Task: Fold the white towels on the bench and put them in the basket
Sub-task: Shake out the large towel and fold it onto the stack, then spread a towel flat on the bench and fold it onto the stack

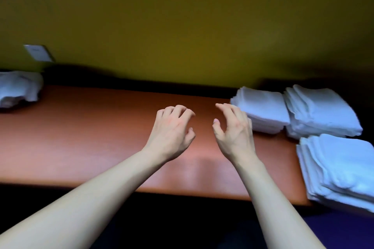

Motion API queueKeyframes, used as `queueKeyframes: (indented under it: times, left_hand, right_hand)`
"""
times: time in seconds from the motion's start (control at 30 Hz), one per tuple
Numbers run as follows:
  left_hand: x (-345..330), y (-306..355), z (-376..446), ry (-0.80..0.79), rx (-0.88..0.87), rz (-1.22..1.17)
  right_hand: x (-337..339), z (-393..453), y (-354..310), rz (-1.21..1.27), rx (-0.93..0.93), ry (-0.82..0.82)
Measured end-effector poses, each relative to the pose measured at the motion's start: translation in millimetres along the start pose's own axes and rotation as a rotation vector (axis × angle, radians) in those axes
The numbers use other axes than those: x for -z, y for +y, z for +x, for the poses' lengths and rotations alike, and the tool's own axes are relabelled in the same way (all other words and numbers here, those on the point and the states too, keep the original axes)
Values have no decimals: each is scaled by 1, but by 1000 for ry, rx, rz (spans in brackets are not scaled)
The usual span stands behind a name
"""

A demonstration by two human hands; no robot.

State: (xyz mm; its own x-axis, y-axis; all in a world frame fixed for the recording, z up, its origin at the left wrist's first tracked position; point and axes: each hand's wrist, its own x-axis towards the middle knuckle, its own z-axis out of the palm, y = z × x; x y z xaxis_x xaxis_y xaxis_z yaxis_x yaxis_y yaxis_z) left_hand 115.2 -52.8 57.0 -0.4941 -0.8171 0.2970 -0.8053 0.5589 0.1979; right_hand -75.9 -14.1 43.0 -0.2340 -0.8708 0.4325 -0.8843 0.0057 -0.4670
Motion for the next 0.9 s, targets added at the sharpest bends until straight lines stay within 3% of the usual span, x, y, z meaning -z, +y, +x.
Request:
queueKeyframes:
  times: [0.53,0.77,0.9]
  left_hand:
    - [31,-286,-115,4,417,90]
    - [7,-422,-119,-30,570,219]
    - [4,-506,-99,-53,609,330]
  right_hand:
    - [-238,13,-234,125,209,-366]
    - [-346,27,-294,-17,301,-609]
    - [-387,13,-299,-50,357,-600]
